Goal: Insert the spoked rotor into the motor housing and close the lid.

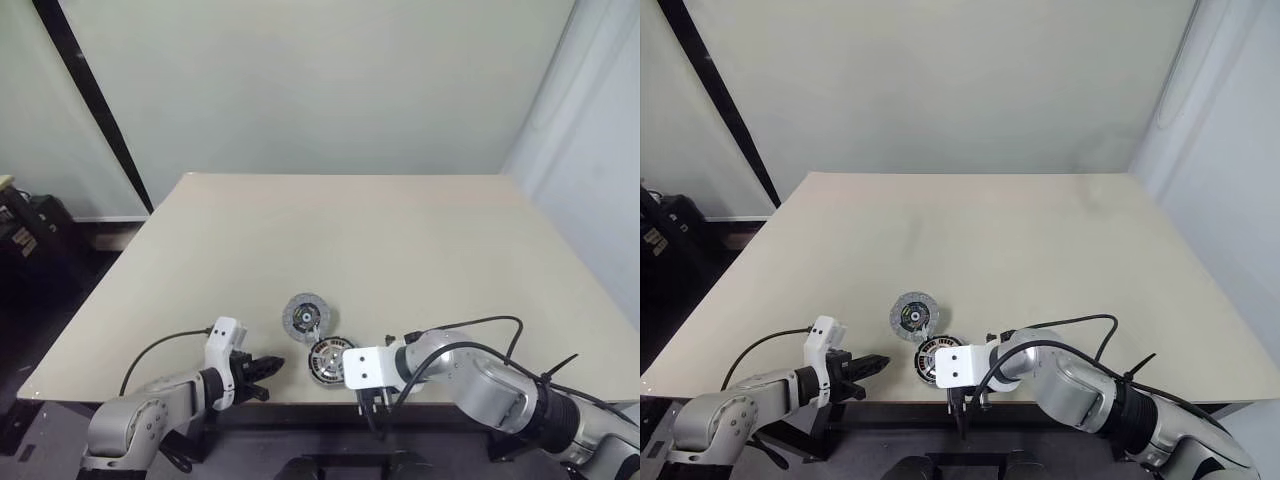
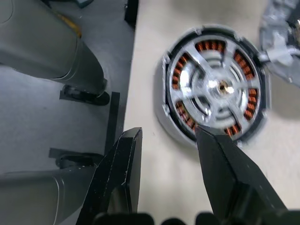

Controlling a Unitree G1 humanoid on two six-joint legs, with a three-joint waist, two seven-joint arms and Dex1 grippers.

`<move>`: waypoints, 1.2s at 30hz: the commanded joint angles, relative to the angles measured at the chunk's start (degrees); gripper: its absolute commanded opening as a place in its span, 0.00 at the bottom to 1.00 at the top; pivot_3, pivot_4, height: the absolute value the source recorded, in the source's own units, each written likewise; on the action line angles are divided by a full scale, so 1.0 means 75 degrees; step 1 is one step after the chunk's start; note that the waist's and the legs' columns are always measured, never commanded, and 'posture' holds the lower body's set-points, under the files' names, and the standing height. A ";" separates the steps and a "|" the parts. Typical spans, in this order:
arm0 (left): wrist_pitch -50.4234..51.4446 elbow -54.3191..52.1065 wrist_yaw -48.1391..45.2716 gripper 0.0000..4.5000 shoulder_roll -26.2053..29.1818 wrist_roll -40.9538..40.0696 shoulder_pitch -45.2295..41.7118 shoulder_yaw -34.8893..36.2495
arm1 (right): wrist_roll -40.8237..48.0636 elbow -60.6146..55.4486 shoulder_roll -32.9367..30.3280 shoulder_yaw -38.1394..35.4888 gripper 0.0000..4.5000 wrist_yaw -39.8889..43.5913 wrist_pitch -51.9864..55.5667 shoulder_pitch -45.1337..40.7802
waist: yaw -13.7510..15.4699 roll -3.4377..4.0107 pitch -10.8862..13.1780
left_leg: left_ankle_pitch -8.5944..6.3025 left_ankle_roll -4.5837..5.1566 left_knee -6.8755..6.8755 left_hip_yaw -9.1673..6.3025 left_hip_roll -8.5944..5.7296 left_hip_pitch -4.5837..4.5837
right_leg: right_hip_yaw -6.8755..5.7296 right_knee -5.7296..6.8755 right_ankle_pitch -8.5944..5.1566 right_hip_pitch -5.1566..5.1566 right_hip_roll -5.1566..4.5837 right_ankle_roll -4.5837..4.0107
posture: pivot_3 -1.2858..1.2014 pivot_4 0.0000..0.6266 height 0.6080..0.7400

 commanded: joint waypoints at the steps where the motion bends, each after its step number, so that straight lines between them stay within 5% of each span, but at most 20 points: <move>1: -0.0115 -0.0110 0.0002 0.00 0.0003 0.0093 0.0016 0.0012 | -0.0274 0.0010 0.0076 -0.0036 0.44 0.0102 -0.0151 -0.0142 | -0.0002 0.0000 0.0000 | 0.0000 0.0000 0.0002 0.0001 0.0000 0.0000 | 0.0001 0.0000 0.0000 0.0001 0.0000 0.0000 | 0.52 0.00 1.00; 5: -0.0166 -0.0088 0.0002 0.00 -0.0010 0.0180 0.0055 -0.0016 | -0.0392 0.0114 0.0193 -0.0088 0.52 0.0136 -0.0285 -0.0109 | -0.0003 -0.0001 0.0000 | 0.0000 0.0000 0.0006 0.0001 -0.0001 0.0002 | 0.0001 0.0005 0.0000 0.0002 -0.0001 0.0000 | 0.52 0.00 1.00; 12: -0.0224 -0.0023 0.0001 0.00 -0.0053 0.0322 -0.0009 -0.0066 | -0.0668 0.0381 0.0324 -0.0105 0.99 0.0115 -0.0431 -0.0096 | -0.0002 0.0000 -0.0001 | 0.0001 0.0000 0.0009 0.0001 -0.0001 0.0003 | 0.0001 0.0010 0.0000 0.0003 0.0000 0.0000 | 0.52 0.00 1.00; 26: -0.0306 0.0014 -0.0059 0.00 -0.0118 0.0529 -0.0056 -0.0155 | -0.0958 0.0850 0.0602 -0.0037 0.99 0.0263 -0.0663 -0.0006 | -0.0003 -0.0001 -0.0002 | 0.0001 0.0001 0.0013 0.0000 -0.0002 0.0006 | 0.0000 0.0018 0.0002 0.0006 0.0000 0.0001 | 0.52 0.00 1.00; 29: -0.0327 -0.0023 -0.0074 0.00 -0.0117 0.0548 -0.0035 -0.0156 | -0.0991 0.1013 0.0740 -0.0085 0.86 0.0180 -0.0742 0.0047 | -0.0003 -0.0001 -0.0002 | 0.0001 0.0001 0.0017 0.0000 -0.0003 0.0006 | 0.0001 0.0021 0.0002 0.0007 0.0000 0.0001 | 0.52 0.00 1.00; 36: -0.0366 -0.0067 -0.0109 0.00 -0.0116 0.0537 0.0018 -0.0141 | -0.1061 0.1292 0.0944 -0.0174 0.31 0.0065 -0.0770 0.0172 | -0.0003 -0.0001 -0.0002 | 0.0001 0.0001 0.0031 0.0000 -0.0003 0.0007 | 0.0001 0.0026 0.0002 0.0010 0.0001 0.0000 | 0.52 0.00 1.00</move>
